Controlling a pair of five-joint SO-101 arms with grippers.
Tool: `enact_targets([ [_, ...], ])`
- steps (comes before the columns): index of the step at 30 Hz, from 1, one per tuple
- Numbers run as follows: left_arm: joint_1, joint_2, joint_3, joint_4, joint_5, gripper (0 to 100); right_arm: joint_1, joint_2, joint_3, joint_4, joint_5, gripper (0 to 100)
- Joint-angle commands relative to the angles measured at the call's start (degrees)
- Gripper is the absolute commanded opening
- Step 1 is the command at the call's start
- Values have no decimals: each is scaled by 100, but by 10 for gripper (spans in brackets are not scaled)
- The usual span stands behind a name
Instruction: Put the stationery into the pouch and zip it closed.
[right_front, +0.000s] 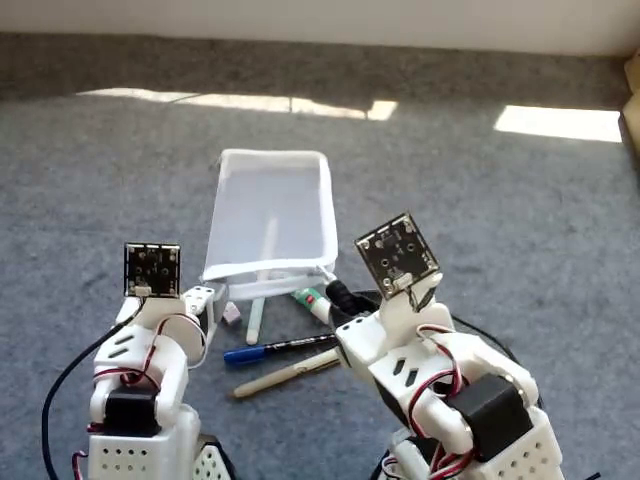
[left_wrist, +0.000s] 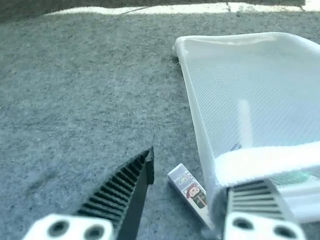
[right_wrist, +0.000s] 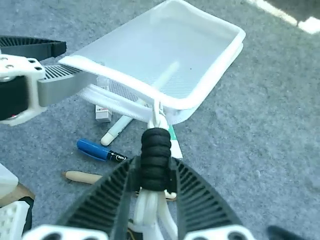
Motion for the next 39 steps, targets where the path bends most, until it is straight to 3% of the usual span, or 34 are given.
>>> enact_targets([
  [1,31,-40,-57,-229,-88,156,-57,-110,-365,22,44,6],
  [7,40,-40,-629,-114,-62,2,-22,-101,-365,-13,-18,104],
  [11,66,-40,-1165,475,-53,7,-13,-110,-347,22,-26,177],
  [20,57,-31,-1578,835,-79,7,4,-84,-330,-84,18,183],
  [25,57,13,-2132,1231,-79,7,716,-66,-22,-637,18,183],
  [35,48,2308,-3785,1336,-79,7,1270,-66,875,-1754,-9,181],
  [39,48,3134,-4760,1785,-53,7,1279,-66,1033,-1895,9,181],
])
